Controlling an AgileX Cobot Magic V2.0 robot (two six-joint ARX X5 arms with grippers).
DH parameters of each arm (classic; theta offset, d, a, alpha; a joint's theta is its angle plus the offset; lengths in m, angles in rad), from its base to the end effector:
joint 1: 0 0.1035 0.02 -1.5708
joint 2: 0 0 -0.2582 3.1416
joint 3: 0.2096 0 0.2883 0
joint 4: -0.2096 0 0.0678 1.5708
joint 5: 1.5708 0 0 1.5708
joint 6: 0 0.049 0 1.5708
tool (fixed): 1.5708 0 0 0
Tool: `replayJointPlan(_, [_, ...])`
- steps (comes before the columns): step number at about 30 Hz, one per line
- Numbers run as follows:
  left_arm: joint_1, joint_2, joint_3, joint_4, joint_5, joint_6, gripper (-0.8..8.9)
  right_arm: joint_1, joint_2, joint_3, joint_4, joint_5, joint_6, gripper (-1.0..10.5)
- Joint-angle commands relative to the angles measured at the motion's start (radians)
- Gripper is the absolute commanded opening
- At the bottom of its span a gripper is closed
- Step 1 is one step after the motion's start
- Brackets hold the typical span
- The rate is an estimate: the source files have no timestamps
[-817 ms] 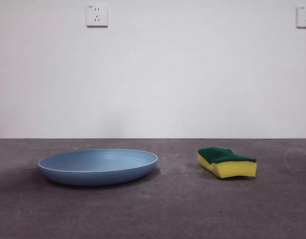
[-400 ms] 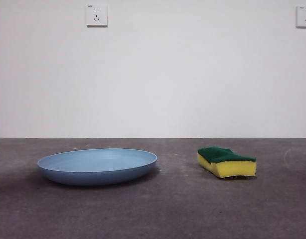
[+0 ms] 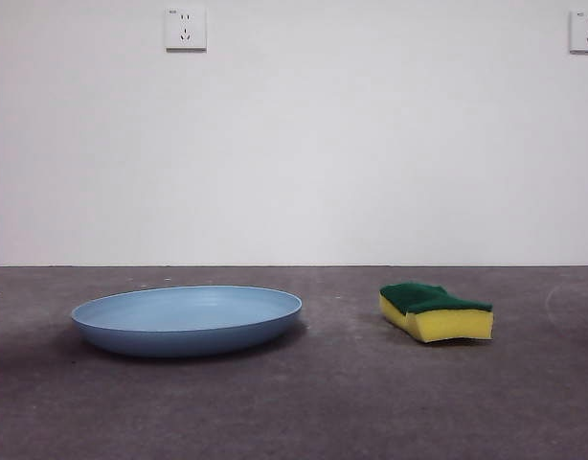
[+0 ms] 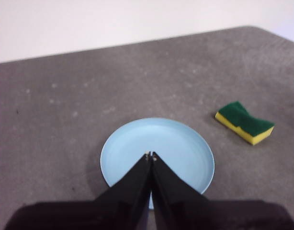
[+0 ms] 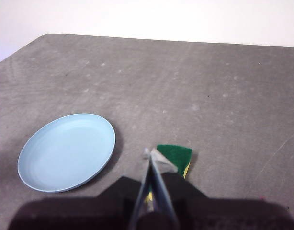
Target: Pick up the plate,pick up the cloth,clean the plate with the cloth
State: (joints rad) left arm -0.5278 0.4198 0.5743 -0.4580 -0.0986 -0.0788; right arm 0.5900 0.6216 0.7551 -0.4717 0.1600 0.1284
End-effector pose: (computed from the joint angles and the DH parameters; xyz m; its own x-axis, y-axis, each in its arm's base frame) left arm 0.1448 -0.0789 0.2766 0.8700 -0.3932 -0.2974 0.3984 0.9161 -0.0458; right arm 0.1632 0.0999 0.3123 0.8625 0.3858 -0.3275 -0.3856 0.9201 0.0684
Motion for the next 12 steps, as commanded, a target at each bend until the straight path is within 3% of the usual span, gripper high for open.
replayJointPlan(1, [-0.003,0.006,-0.003,-0.009,-0.003,-0.006,-0.03,0.0,-0.001,-0.01,0.007,0.003,0.013,0.0])
replayJointPlan(9, [-0.003,0.015,-0.004,-0.026,-0.001,0.0,-0.03,0.0,0.0,-0.01,0.007,0.003,0.013,0.0])
replayJointPlan(12, [0.031,-0.027,-0.004,-0.026,-0.029,0.087,-0.03,0.0,-0.001,-0.01,0.006,0.003,0.013,0.0])
